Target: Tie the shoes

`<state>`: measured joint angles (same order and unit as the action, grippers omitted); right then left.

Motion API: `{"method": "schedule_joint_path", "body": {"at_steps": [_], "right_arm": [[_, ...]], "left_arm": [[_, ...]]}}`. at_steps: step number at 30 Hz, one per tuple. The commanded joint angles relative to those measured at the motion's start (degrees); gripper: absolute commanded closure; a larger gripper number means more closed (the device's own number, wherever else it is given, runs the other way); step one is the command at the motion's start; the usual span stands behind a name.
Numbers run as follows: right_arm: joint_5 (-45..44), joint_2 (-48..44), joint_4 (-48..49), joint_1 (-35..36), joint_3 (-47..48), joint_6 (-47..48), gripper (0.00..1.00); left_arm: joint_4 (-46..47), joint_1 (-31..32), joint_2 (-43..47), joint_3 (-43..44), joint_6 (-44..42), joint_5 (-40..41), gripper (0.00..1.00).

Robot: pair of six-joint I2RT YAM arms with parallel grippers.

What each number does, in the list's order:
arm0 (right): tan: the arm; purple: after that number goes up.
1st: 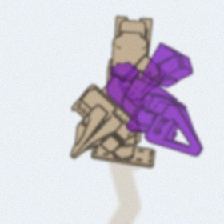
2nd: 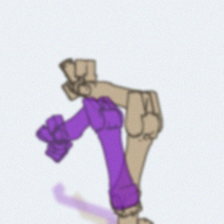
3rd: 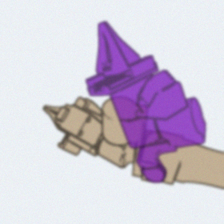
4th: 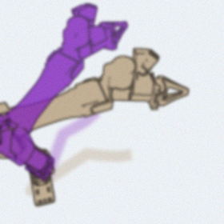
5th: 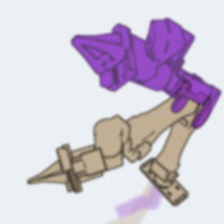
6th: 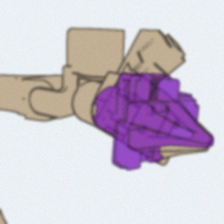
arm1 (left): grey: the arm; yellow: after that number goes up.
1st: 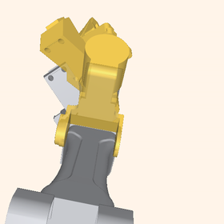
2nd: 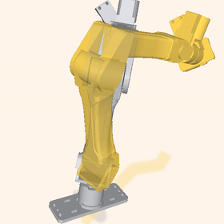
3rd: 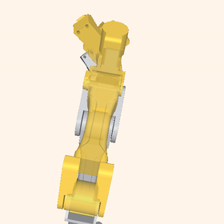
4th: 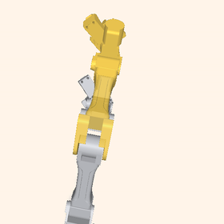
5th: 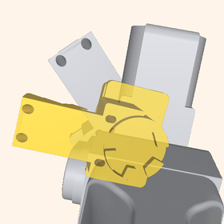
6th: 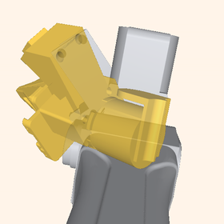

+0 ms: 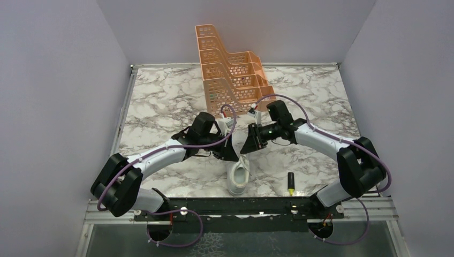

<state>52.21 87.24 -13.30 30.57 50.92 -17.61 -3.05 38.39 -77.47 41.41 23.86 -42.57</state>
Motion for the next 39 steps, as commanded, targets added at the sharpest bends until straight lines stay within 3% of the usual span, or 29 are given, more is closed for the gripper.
{"method": "schedule_joint_path", "body": {"at_steps": [1,19,23,30,31,34,39], "right_arm": [[2.89,-0.32,1.61,0.66,-0.84,-0.82,0.69],[2.99,3.41,2.21,2.47,1.56,-1.49,0.67],[2.12,3.59,1.9,2.49,1.53,-1.55,0.73],[-0.6,1.47,2.1,2.48,0.82,-2.65,0.95],[-0.95,0.97,2.42,2.52,0.52,-2.83,0.98],[-0.33,0.2,4.1,2.53,-0.94,-3.58,0.99],[-0.18,0.78,3.4,2.55,-0.35,-2.55,0.99]], "left_arm": [[-0.79,0.98,1.14,-0.82,0.31,-0.68,1.0],[-0.8,1.06,0.65,-0.42,-0.02,-1.29,1.0],[-0.76,1.07,0.65,-0.53,-0.1,-1.38,1.0],[-1.68,1.07,0.78,-0.45,-0.36,-1.0,1.0],[-3.35,1.07,1.18,-0.11,-0.74,-0.06,0.97],[-7.34,0.65,4.02,0.59,-0.89,2.65,0.72],[-10.57,-4.83,12.36,-1.24,5.2,3.65,0.5]]}}
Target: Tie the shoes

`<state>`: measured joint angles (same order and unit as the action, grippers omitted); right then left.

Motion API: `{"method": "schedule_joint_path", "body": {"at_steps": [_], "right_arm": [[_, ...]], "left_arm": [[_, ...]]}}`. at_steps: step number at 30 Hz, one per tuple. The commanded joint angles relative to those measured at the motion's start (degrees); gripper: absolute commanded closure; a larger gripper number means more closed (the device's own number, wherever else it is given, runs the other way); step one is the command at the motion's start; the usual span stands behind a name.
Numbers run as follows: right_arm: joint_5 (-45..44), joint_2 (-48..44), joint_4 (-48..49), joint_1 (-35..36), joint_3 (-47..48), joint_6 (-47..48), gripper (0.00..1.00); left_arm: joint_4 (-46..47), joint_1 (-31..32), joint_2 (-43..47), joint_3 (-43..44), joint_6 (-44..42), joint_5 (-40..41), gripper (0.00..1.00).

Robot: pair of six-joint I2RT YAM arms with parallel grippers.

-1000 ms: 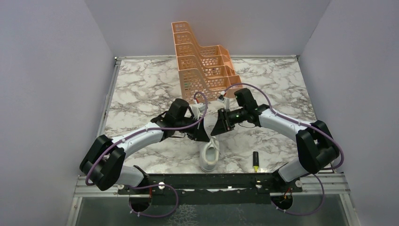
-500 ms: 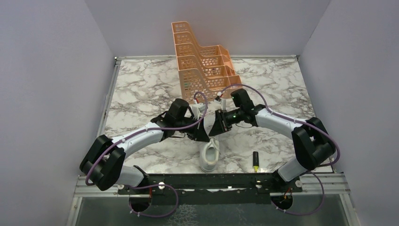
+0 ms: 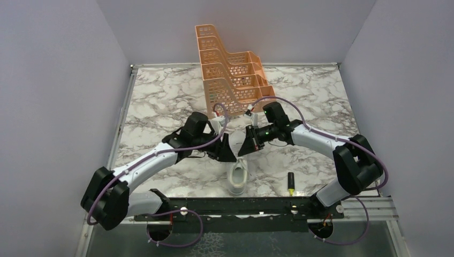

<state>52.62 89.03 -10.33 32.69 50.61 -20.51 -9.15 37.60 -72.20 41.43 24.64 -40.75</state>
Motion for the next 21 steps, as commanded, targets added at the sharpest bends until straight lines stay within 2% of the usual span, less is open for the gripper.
{"method": "schedule_joint_path", "body": {"at_steps": [1,4,7,11,16,21], "right_arm": [[-0.54,-0.95,0.36,0.37,0.12,0.38,0.99],[-0.19,-0.33,0.24,0.4,0.54,0.64,0.99],[-0.16,0.05,-0.07,0.38,1.16,0.76,0.99],[0.2,0.11,0.12,0.37,1.33,0.4,0.99],[0.74,0.39,0.06,0.41,1.33,0.26,0.99],[0.79,-0.26,0.23,0.38,0.87,0.19,0.99]], "left_arm": [[-4.63,-5.66,8.91,-2.03,5.84,1.9,0.48],[-5.02,-9.33,12.66,-5.65,9.71,2.24,0.42],[-4.2,-11.63,10.89,-9.72,13.78,0.41,0.4],[8.46,-12.38,7.85,-14.69,23.36,-4.77,0.44],[12.54,-12.38,5.34,-16.38,20.39,-4.74,0.42],[22.43,-12.12,0.06,-17.66,21.48,-9.52,0.39]]}}
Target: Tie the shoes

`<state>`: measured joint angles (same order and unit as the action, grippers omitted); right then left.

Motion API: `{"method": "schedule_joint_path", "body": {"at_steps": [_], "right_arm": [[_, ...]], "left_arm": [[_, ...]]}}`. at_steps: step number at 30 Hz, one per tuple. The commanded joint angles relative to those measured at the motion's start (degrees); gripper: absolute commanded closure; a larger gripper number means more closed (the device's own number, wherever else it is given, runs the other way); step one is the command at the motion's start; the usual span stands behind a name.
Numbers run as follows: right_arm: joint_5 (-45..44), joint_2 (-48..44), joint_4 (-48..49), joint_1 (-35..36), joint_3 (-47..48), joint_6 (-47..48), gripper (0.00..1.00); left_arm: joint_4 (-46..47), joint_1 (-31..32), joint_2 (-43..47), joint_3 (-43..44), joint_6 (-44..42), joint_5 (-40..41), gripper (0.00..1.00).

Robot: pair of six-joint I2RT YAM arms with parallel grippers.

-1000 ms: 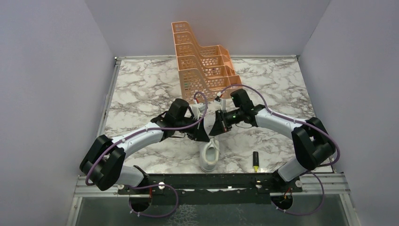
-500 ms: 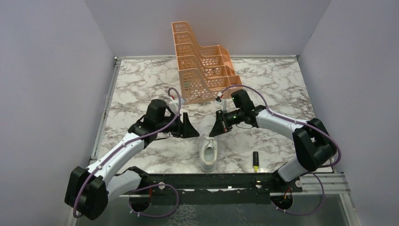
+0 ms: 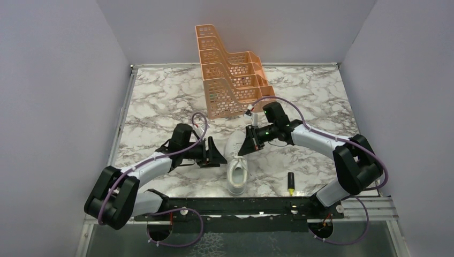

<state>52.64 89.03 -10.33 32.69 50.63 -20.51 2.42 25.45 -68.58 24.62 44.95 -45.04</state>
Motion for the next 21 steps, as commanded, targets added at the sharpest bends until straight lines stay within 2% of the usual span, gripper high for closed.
{"method": "schedule_joint_path", "body": {"at_steps": [1,5,13,21], "right_arm": [[0.79,-0.27,0.26,0.37,0.68,0.21,0.99],[0.84,-0.36,0.4,0.43,0.21,0.16,0.99],[1.2,0.03,0.4,0.37,0.41,0.03,0.99],[1.75,0.11,0.66,0.43,0.45,-0.14,0.99]], "left_arm": [[10.98,0.04,-4.41,-0.37,0.09,-5.42,0.39],[13.88,0.18,-9.1,0.56,-0.63,-7.35,0.4],[14.02,0.63,-11.25,2.0,-2.23,-7.41,0.49],[14.1,1.0,-12.96,3.28,-3.78,-7.65,0.53]]}}
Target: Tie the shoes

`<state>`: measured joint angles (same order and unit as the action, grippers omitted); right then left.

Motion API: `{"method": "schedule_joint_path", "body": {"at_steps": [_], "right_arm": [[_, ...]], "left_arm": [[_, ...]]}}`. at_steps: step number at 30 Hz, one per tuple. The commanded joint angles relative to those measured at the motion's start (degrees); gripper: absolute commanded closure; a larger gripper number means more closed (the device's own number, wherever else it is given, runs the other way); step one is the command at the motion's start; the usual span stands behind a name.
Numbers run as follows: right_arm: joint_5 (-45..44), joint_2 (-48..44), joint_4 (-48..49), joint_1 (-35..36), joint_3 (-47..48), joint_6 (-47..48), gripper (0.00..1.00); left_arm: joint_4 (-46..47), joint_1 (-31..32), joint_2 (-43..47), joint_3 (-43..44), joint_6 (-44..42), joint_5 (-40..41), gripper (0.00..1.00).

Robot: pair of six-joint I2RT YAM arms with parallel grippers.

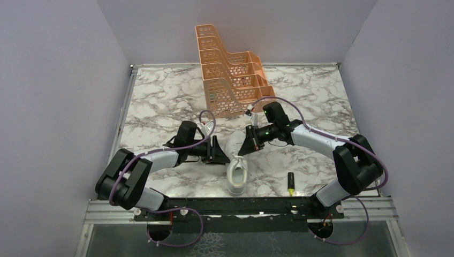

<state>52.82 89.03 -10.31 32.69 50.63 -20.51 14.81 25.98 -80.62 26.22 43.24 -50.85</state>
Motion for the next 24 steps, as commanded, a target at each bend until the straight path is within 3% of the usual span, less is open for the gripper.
{"method": "schedule_joint_path", "body": {"at_steps": [1,5,11,16,24], "right_arm": [[1.65,0.13,0.7,0.41,0.36,-0.19,0.99],[1.85,0.17,0.92,0.39,0.26,-0.31,0.99],[1.54,0.01,0.86,0.39,0.37,-0.66,0.99],[-4.5,-2.86,-1.41,0.36,0.13,-3.3,0.99],[-13.09,-11.81,0.08,0.38,-5.58,-11.41,0.99]], "left_arm": [[1.72,0.48,-1.04,1.71,-2.25,-1.68,0.56],[1.36,0.48,-2.42,2.32,-2.64,-1.37,0.77],[-3.48,0.52,0.4,3.66,-5.13,0.54,0.98],[-13.55,0.57,4.69,4.17,-8.5,1.23,1.0],[-17.93,0.74,10.03,3.06,-5.45,-0.11,1.0]]}}
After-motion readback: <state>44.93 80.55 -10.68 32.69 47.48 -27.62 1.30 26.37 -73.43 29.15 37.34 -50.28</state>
